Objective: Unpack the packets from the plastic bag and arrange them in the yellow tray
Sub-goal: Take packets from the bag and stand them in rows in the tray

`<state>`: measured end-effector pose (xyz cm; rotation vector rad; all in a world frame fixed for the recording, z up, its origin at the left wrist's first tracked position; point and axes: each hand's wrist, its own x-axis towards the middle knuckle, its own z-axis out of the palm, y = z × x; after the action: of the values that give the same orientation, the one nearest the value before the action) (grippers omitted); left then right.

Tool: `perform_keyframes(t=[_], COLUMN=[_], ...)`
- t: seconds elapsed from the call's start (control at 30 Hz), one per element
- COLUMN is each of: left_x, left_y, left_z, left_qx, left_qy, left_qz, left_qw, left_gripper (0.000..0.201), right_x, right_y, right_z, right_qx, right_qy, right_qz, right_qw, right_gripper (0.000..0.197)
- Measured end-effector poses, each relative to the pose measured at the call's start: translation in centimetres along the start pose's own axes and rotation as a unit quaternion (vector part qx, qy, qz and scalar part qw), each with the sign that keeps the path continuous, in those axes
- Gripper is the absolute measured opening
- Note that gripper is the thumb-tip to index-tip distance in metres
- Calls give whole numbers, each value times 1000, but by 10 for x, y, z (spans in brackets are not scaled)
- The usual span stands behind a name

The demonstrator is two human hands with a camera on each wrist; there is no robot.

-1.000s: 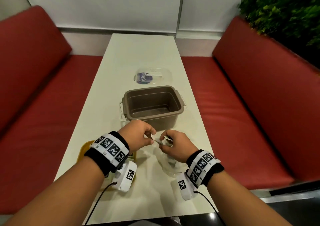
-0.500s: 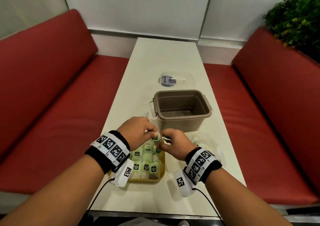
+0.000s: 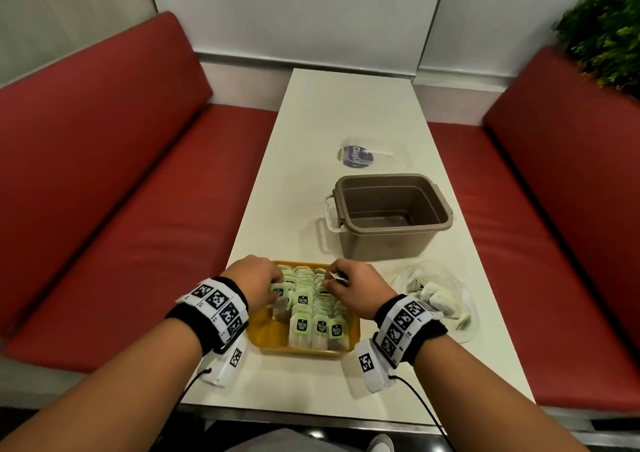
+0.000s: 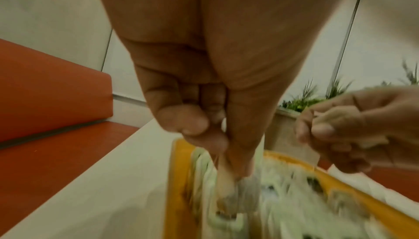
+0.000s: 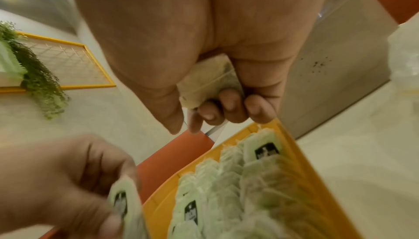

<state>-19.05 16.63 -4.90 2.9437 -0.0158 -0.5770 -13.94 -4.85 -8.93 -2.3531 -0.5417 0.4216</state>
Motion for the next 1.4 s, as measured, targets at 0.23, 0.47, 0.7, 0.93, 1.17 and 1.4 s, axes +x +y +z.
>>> perform_keyframes(t=[0.23, 0.47, 0.7, 0.93, 1.17, 1.4], left_x=[18, 27, 29, 31, 26, 18], left_y=[7, 19, 24, 23, 21, 26], left_z=[32, 43, 55, 52, 37, -3], left_qx=[90, 160, 149, 118, 80, -16], left_qy=[-67, -60, -68, -54, -26, 80], left_qz=[-52, -87, -117, -139, -113, 15], left_qw=[992, 981, 980, 982, 990, 997], left_gripper=[28, 20, 40, 44, 55, 33], right_x=[-3, -4, -7, -8, -13, -7], right_y=[9, 10, 11, 10, 3, 0], right_z=[3, -1, -3, -6, -15, -15], right_qx=[-14, -42, -50, -23, 75, 19], right_qy=[6, -48, -70, -86, -108, -80], right_qz=[34, 17, 14, 29, 60, 23], right_qw=[999, 998, 996, 996, 990, 996], right_gripper=[21, 16, 21, 23, 43, 15])
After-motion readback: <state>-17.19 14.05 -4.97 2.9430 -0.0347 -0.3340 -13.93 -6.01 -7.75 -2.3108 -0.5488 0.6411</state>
